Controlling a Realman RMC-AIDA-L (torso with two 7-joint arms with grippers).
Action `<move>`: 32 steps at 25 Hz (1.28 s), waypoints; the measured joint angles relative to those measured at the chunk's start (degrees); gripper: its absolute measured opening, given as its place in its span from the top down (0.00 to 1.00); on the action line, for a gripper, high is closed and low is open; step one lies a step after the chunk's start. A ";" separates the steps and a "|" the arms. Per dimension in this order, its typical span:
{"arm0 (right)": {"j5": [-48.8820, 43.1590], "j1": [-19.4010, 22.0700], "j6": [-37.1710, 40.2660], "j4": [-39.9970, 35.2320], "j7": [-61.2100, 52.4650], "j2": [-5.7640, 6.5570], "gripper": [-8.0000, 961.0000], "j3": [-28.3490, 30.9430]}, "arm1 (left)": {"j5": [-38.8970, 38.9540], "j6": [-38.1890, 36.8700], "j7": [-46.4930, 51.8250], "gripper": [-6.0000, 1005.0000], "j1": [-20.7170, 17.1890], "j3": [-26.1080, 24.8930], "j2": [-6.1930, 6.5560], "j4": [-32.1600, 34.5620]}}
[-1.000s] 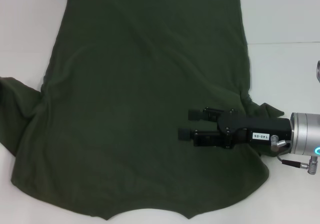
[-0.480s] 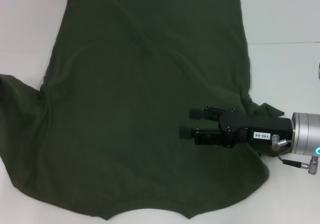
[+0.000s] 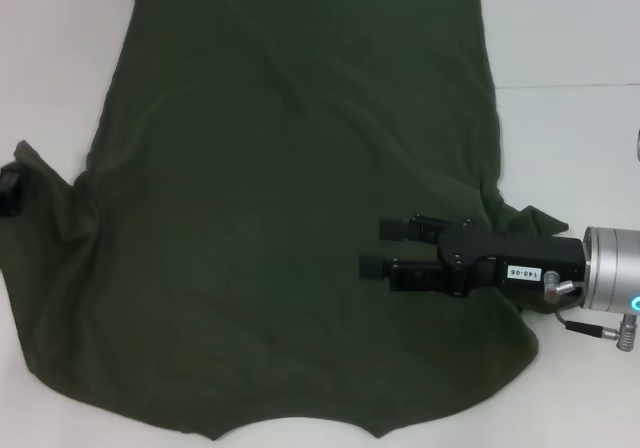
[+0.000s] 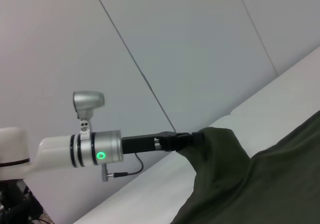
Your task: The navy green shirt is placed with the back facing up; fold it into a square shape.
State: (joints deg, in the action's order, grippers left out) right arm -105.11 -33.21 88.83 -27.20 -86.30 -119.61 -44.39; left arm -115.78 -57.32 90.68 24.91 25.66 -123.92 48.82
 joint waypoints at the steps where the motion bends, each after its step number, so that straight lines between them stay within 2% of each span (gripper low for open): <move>1: 0.00 -0.01 0.00 0.03 0.00 0.00 0.02 0.00 | -0.10 -1.48 0.74 0.95 -0.26 0.16 -0.02 0.57; 4: -0.01 -0.01 0.02 0.05 0.00 0.00 0.02 0.00 | -1.38 -4.91 2.83 0.95 -0.44 0.26 -0.06 1.79; 8: -0.01 -0.01 0.03 0.05 0.00 0.00 0.02 0.00 | -3.11 -5.63 5.72 0.95 0.17 1.33 -0.08 2.04; 15: -0.01 -0.02 0.03 0.05 0.38 0.00 0.02 0.00 | -3.18 -6.23 10.20 0.95 1.25 4.96 -0.10 2.07; 18: -0.01 -0.02 0.03 0.05 0.65 0.00 0.02 0.00 | -2.91 -7.46 13.69 0.95 2.19 8.02 -0.10 1.97; 23: -0.01 -0.02 0.02 0.04 0.68 0.00 0.02 0.01 | -2.39 -7.96 15.24 0.95 3.83 10.86 -0.20 -0.83; 27: -0.01 -0.01 -0.02 0.05 0.69 0.00 0.02 0.00 | -1.41 -8.19 15.47 0.95 5.39 10.88 -0.20 -4.62; 32: -0.01 -0.10 -0.04 0.05 0.76 0.00 0.02 0.00 | 4.07 -10.20 15.46 0.76 5.04 10.69 -0.18 -6.35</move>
State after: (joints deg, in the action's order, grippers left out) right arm -105.12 -33.30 88.79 -27.16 -85.54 -119.62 -44.39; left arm -111.71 -67.52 106.13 29.95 36.35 -124.10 42.48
